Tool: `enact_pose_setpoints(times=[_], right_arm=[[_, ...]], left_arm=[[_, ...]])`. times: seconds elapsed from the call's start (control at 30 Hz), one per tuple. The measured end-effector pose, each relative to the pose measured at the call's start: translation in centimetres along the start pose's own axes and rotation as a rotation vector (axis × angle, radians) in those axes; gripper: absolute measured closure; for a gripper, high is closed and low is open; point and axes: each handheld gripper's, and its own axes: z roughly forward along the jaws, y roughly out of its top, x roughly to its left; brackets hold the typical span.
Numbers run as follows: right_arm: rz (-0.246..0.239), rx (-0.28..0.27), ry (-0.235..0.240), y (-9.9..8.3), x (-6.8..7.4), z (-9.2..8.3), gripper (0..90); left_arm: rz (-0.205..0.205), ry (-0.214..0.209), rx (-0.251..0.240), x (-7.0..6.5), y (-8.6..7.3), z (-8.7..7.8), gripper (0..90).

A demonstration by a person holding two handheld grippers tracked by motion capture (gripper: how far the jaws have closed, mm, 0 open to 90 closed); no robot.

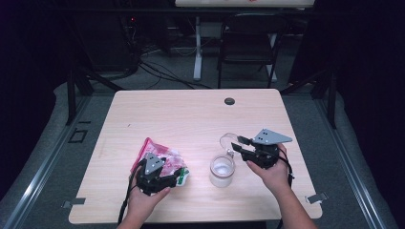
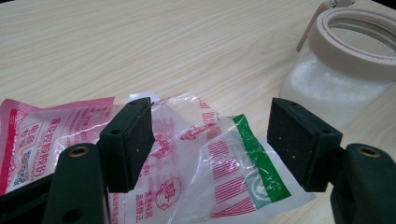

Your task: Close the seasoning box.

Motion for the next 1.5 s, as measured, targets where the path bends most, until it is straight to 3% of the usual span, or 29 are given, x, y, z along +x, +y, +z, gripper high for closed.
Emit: enact_pose_setpoints(times=[0.43, 0.6, 0.87, 1.1, 1.2, 1.4, 1.5], right_arm=[[-0.077, 0.025, -0.014, 0.4, 1.3, -0.1, 67.4], [-0.102, 0.018, -0.001, 0.4, 2.0, -0.2, 64.1], [-0.193, 0.034, -0.003, 0.3, 3.5, 0.0, 60.9], [-0.216, 0.043, 0.006, 0.1, 4.1, 0.1, 57.5], [-0.248, 0.050, -0.006, -0.1, 4.5, 0.1, 57.0], [-0.364, 0.070, -0.055, -0.6, 6.1, 0.5, 54.8], [-0.379, 0.081, -0.063, -0.8, 6.4, 0.6, 53.2]], left_arm=[[-0.017, 0.004, -0.004, 0.3, 0.2, 0.0, 31.9], [-0.017, 0.001, -0.002, 0.4, 0.4, 0.2, 32.2], [-0.020, -0.005, -0.005, 0.4, 0.6, 0.4, 32.8], [-0.019, -0.013, -0.003, 0.4, 0.7, 0.6, 33.0], [-0.016, -0.018, 0.000, 0.3, 0.8, 0.7, 33.0], [-0.009, -0.025, 0.004, 0.2, 1.0, 1.0, 33.0], [-0.005, -0.030, 0.002, 0.2, 1.1, 1.2, 33.0]])
